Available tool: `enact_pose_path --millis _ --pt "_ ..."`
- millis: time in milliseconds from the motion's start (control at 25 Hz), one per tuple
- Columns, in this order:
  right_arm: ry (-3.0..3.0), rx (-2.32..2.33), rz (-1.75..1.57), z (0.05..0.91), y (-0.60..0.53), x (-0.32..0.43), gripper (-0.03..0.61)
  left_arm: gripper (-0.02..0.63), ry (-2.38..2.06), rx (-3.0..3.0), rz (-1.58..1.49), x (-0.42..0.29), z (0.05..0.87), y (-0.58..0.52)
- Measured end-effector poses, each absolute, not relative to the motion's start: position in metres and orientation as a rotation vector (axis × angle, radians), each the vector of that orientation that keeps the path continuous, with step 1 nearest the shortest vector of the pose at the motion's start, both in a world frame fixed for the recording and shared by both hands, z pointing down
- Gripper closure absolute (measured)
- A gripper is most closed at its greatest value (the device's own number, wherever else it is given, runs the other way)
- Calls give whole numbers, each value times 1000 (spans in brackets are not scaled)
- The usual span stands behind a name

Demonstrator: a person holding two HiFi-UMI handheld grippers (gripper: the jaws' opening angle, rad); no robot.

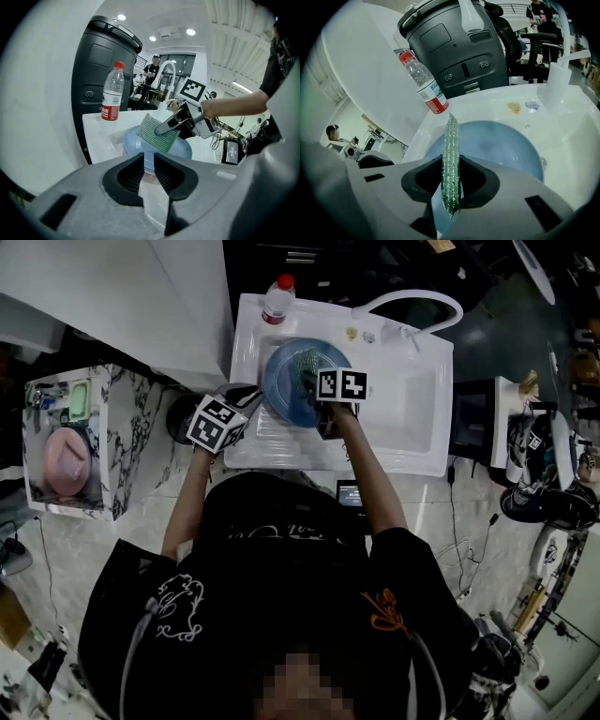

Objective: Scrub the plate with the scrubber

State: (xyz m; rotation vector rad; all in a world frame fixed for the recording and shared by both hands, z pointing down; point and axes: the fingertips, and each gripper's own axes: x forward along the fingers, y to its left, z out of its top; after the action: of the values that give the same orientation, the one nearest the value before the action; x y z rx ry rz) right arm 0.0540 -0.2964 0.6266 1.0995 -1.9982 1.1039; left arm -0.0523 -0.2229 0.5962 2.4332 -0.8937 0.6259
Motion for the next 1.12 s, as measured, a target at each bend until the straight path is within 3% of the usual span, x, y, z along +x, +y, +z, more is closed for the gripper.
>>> enact_pose_path --millis 400,840,1120 --pt "-1953 1154 1559 644 -291 14 488 555 -924 2392 593 -58 599 -207" --pt "-1861 1149 1594 655 -251 59 488 555 -913 2413 620 -51 600 -212" --pt "-1845 1138 1447 650 -245 97 488 555 -857 2446 632 -33 599 -213"
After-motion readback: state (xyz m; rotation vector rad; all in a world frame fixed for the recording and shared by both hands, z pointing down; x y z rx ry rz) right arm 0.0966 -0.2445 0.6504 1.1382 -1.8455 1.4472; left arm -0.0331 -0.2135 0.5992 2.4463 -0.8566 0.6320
